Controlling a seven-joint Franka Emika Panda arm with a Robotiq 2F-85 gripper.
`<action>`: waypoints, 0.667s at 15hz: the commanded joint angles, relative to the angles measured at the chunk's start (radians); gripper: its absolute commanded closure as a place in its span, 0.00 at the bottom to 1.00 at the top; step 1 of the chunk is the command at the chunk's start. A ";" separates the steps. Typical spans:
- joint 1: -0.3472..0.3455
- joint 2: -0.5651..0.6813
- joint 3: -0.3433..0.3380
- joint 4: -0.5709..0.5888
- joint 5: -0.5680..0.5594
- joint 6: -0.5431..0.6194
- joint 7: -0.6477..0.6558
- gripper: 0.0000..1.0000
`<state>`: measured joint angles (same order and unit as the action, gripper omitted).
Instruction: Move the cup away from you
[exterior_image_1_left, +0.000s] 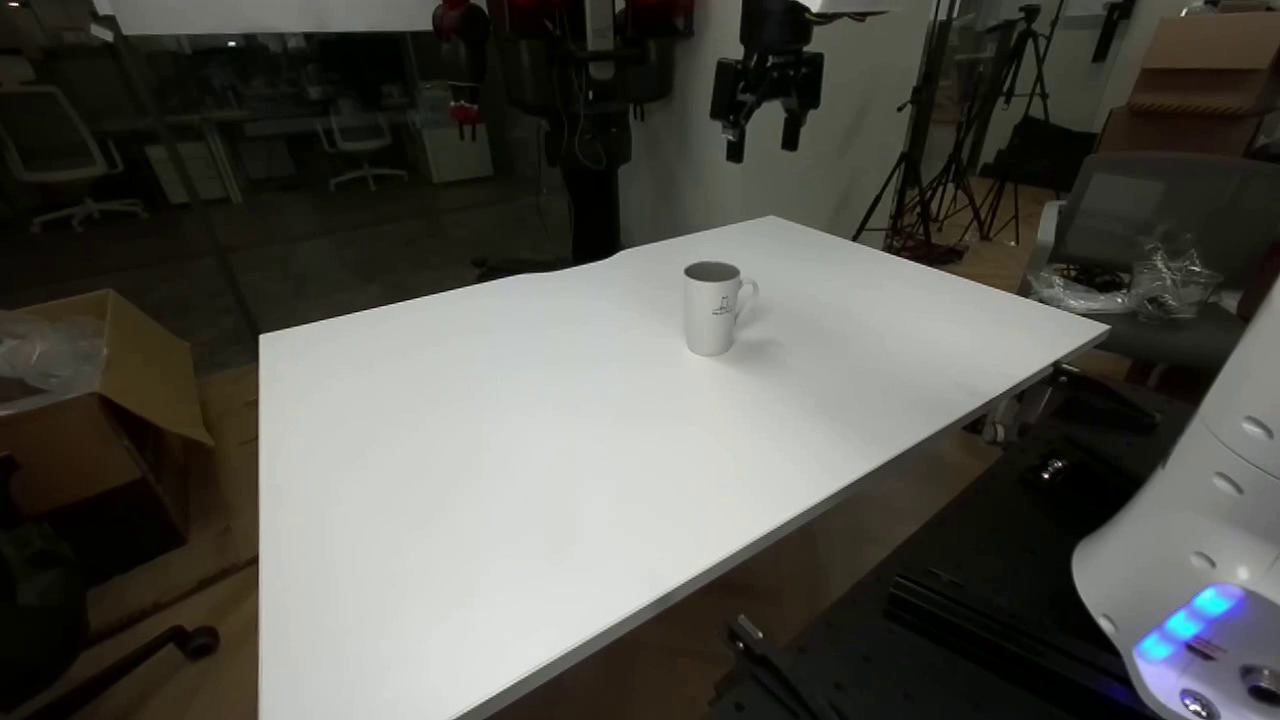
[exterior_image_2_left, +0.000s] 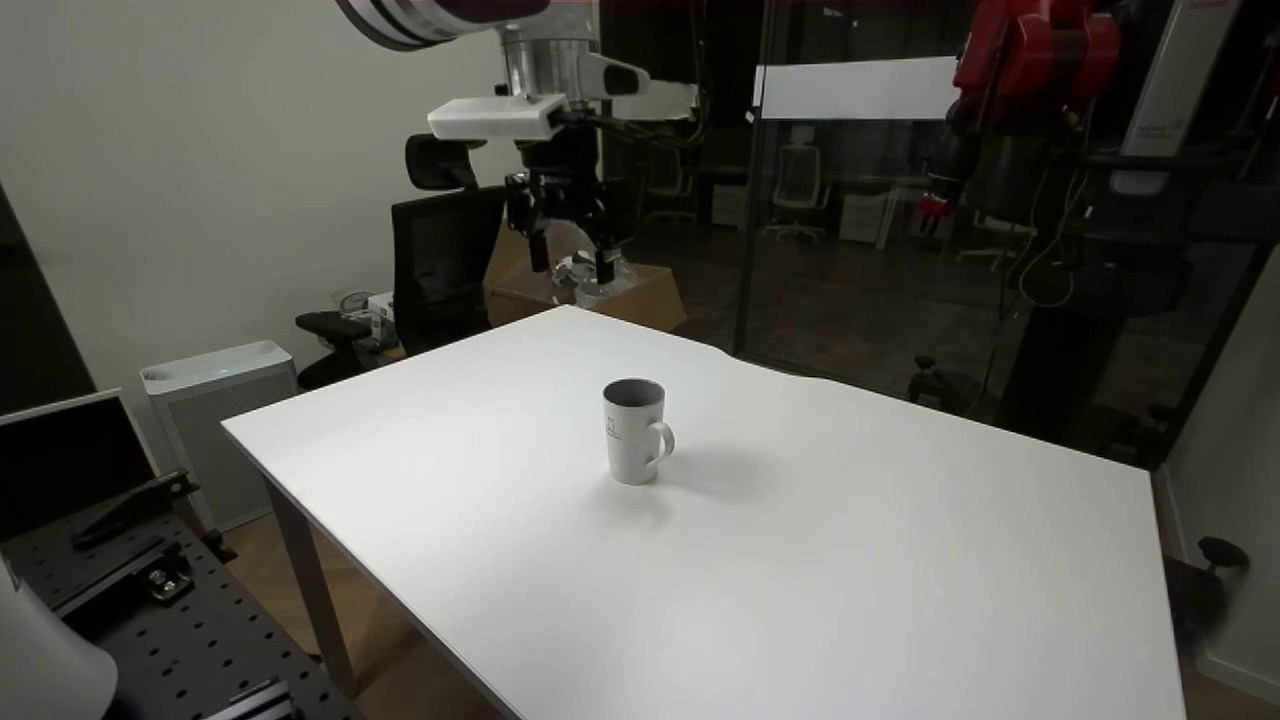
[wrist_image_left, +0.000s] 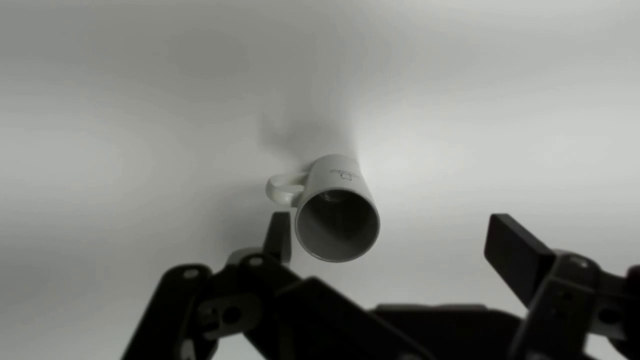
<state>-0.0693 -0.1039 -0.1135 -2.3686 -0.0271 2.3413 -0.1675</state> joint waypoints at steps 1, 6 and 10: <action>-0.004 0.141 -0.005 0.140 -0.009 -0.073 -0.174 0.00; -0.022 0.187 0.012 0.146 0.001 -0.052 -0.265 0.00; -0.022 0.256 0.024 0.201 -0.004 -0.039 -0.310 0.00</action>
<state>-0.0801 0.1148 -0.1112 -2.2028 -0.0246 2.2903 -0.4541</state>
